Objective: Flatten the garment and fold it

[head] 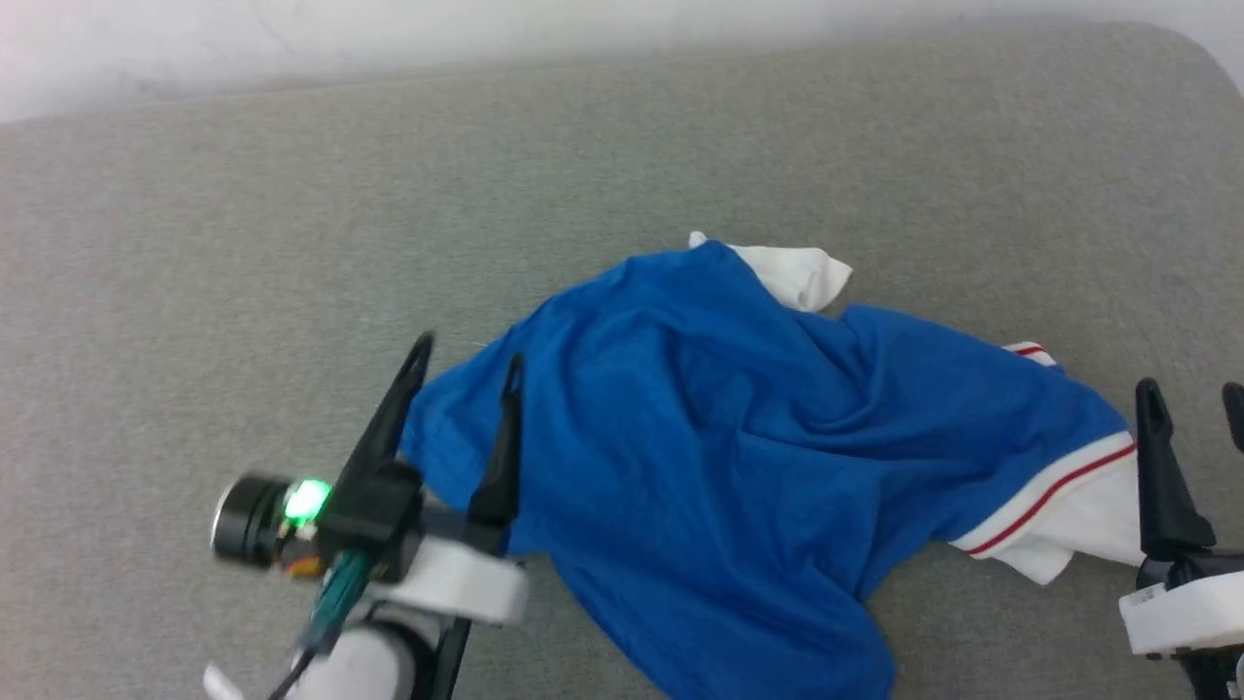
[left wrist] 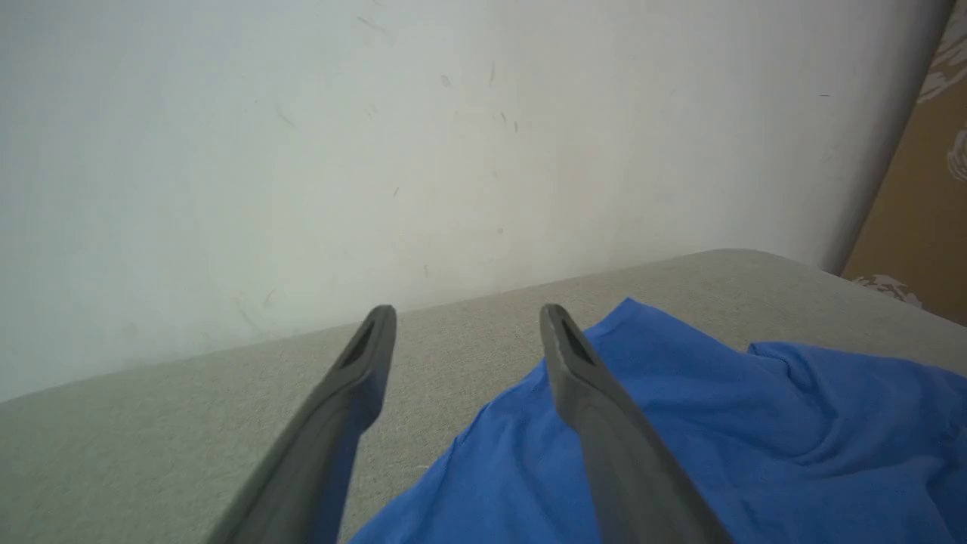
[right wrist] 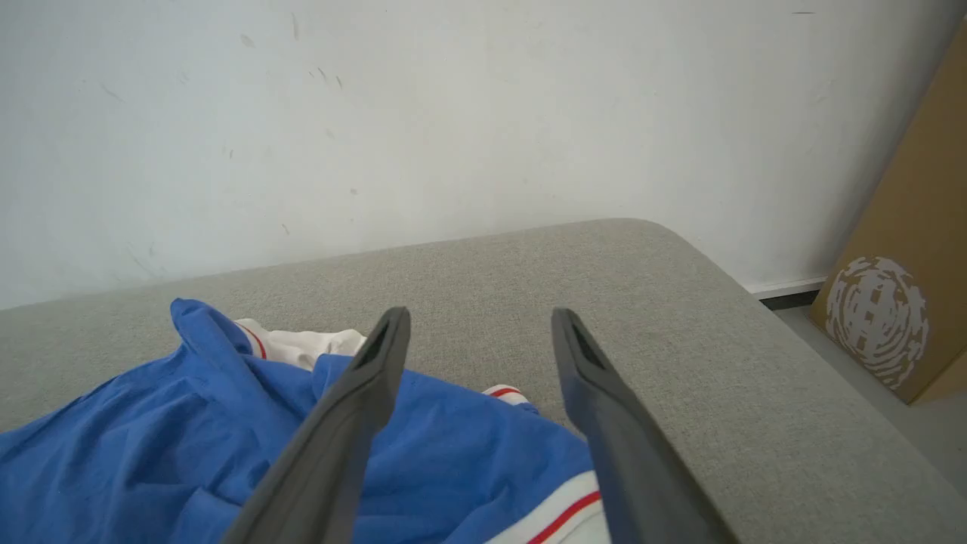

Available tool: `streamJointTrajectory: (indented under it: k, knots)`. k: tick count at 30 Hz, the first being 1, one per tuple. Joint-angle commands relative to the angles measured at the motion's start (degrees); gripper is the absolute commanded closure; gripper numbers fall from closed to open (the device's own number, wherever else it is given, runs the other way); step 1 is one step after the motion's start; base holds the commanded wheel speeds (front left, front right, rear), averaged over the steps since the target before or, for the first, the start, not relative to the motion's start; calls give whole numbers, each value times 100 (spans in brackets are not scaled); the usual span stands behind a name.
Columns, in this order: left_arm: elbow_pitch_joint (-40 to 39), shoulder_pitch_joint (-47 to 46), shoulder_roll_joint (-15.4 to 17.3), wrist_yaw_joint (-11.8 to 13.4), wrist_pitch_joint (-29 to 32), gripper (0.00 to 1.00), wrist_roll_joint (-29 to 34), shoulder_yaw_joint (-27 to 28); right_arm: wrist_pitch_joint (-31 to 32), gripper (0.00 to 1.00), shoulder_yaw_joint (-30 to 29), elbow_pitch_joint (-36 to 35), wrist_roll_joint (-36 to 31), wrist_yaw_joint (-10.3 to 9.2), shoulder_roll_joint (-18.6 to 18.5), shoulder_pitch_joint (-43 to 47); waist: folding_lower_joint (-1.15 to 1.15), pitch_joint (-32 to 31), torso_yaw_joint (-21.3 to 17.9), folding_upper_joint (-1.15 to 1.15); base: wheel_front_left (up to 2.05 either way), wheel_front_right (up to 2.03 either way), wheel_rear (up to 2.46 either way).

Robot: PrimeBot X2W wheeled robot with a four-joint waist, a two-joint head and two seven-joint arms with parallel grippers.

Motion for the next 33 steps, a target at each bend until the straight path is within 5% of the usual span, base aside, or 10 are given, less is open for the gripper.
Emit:
streamJointTrajectory:
  k: [1, 10, 22, 23, 24, 25, 33]
  knots:
    - [106, -360, 76, -122, 179, 0, 128, -107, -59, 0, -47, 16, 21, -5, 17, -68, 0, 178, -187, 0, 0, 0, 0]
    - [1796, -2656, 210, -1266, 2118, 0, 502, -1013, -124, 0, -123, 31, 106, -5, 18, -381, 0, 637, -232, 0, 0, 0, 0]
    - [4220, -4027, 355, -1495, 4425, 0, 43, -1730, -2, 0, 2, -31, 102, -5, 19, -556, 0, 1025, -405, 0, 0, 0, 0]
    - [4267, -4040, 351, -1496, 4583, 48, -85, -1832, 5, 0, 2, -29, 107, -5, 19, -554, 0, 1031, -408, 0, 0, 0, 0]
    - [4249, -4059, 352, -1497, 4635, 69, -230, -1915, 9, 0, -1, -30, 114, -5, 19, -549, 0, 1037, -405, 0, 0, 0, 0]
    - [4190, -4075, 350, -1498, 4601, 100, -390, -1963, 7, 0, -18, -31, 121, -5, 19, -541, 0, 1037, -385, 0, 0, 0, 0]
    - [3224, -3902, 327, -1390, 3625, 100, -1472, -1294, 52, 0, -73, -29, 105, -5, 19, -483, 0, 776, -20, 0, 0, 0, 0]
